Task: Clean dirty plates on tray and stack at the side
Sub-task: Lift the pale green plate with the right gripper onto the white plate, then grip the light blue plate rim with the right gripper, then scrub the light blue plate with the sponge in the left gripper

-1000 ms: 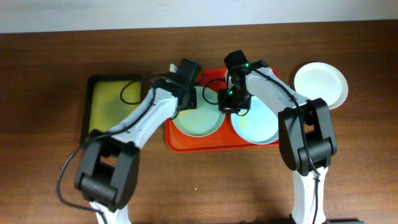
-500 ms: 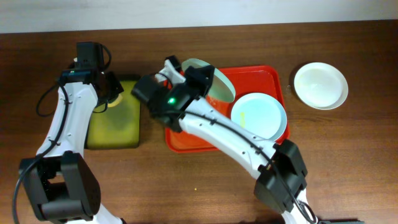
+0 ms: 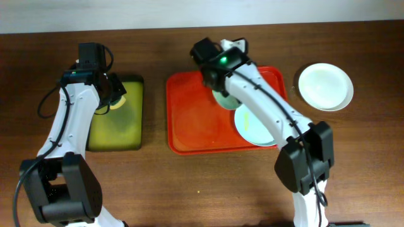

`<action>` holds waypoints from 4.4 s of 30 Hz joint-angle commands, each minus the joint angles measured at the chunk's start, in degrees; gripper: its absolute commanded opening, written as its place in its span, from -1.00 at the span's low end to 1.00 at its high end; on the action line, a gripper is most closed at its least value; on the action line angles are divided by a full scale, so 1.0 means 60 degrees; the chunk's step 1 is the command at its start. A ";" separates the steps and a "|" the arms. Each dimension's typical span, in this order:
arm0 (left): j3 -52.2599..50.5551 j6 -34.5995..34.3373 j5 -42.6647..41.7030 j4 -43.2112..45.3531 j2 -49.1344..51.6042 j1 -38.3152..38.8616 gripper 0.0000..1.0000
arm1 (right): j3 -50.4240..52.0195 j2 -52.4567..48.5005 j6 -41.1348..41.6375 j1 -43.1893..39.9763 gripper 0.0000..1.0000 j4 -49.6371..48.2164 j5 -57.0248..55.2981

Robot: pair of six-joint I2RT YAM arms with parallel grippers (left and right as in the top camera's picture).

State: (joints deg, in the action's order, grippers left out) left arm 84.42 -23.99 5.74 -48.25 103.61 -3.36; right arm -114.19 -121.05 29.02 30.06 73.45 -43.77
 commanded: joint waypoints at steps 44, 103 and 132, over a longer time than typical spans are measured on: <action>-0.0011 0.0117 -0.0324 0.0131 0.0051 -0.0011 -1.00 | 0.7909 0.3173 -0.1424 -0.5326 0.18 -0.3770 0.7788; 0.0641 0.1679 -0.2907 -0.0492 -0.0361 -0.0018 -1.00 | 0.7686 0.1359 -0.1475 -0.3592 -0.92 -0.6714 0.9766; 0.0630 0.0153 -0.1967 0.0765 0.3115 0.5796 -1.00 | 0.7373 0.1362 -0.2069 -0.2827 -0.92 -0.6856 1.0433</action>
State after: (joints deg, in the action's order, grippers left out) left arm 88.07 -19.62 -9.56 -44.47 118.67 31.14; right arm -69.08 -111.94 16.23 12.58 31.99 18.98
